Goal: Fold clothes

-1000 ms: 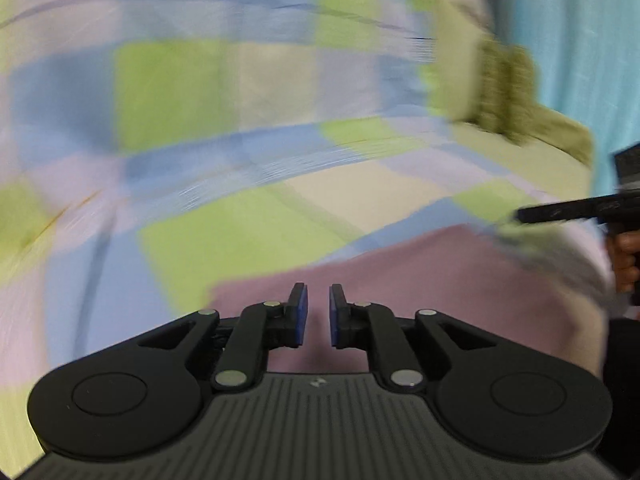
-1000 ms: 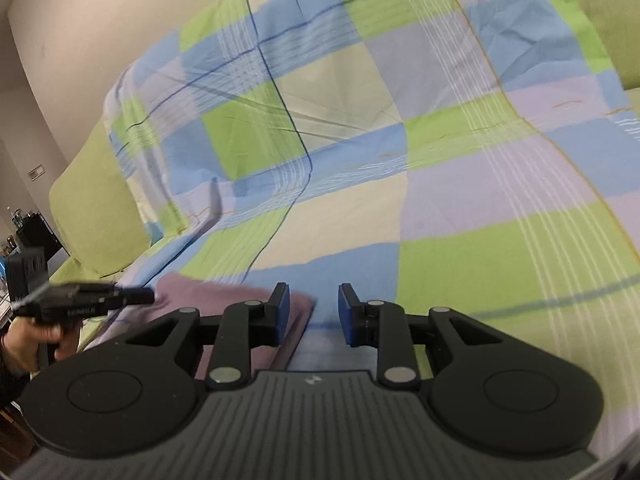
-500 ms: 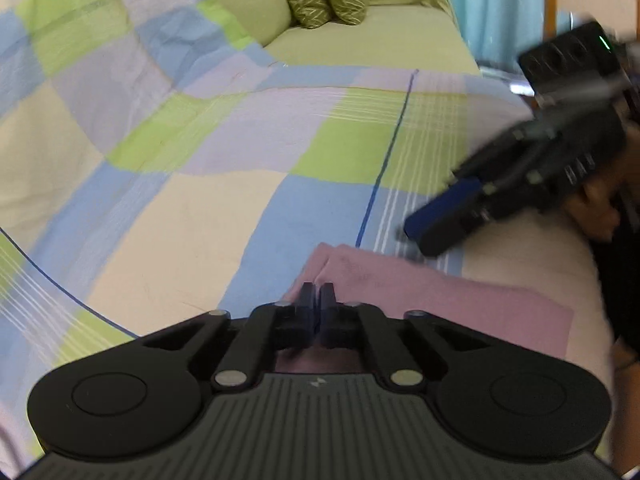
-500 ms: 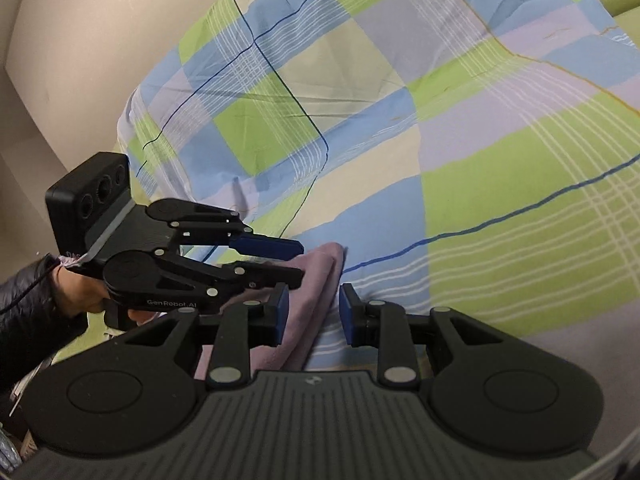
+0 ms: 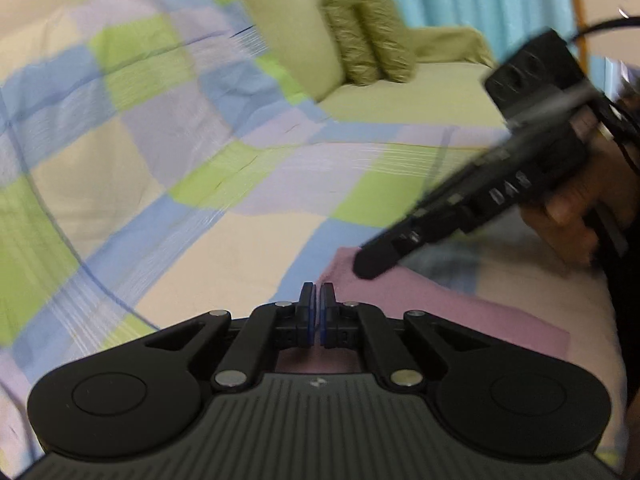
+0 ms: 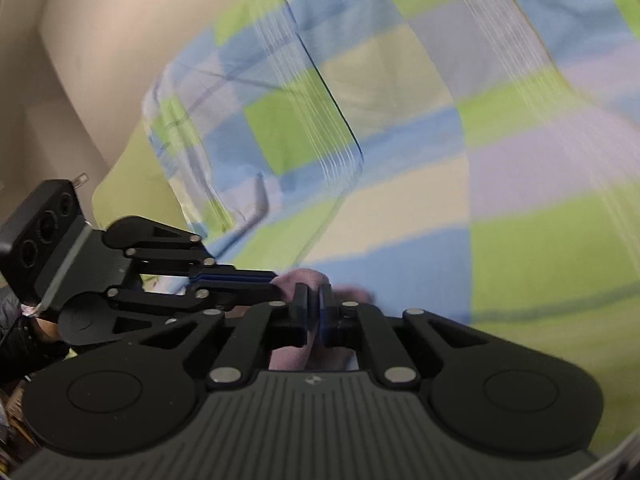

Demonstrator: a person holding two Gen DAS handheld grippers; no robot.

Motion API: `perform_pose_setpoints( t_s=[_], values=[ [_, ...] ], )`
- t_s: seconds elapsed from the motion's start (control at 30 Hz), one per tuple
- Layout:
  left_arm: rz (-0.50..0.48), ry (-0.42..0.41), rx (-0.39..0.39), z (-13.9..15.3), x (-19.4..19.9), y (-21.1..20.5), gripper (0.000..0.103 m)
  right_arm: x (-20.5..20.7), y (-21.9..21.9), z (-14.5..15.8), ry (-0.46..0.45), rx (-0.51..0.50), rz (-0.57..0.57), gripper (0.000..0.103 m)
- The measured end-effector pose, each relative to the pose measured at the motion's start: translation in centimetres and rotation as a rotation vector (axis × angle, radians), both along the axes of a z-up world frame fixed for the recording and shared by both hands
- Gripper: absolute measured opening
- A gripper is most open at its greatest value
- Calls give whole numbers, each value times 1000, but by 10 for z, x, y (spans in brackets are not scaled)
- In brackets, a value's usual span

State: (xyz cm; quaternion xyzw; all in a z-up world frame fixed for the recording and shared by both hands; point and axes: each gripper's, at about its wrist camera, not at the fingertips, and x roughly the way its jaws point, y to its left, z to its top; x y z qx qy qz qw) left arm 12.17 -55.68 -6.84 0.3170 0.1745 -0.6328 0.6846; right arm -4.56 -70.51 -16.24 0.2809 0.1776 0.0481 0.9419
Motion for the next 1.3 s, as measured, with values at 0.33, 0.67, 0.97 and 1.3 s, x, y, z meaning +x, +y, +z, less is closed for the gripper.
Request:
perform_pose_setpoints(
  t_s=[0.33, 0.67, 0.97, 1.3],
  values=[
    [75, 130, 17, -9, 24, -12, 12, -17, -4, -9, 87, 9, -127, 16],
    [42, 129, -17, 17, 3, 7, 12, -100, 61, -6, 60, 137, 49, 29],
    [-46, 118, 99, -6, -20, -10, 15, -69, 35, -17, 64, 351, 208, 37],
    [-9, 139, 84, -18, -6, -23, 20, -92, 46, -31, 187, 423, 243, 38]
  ],
)
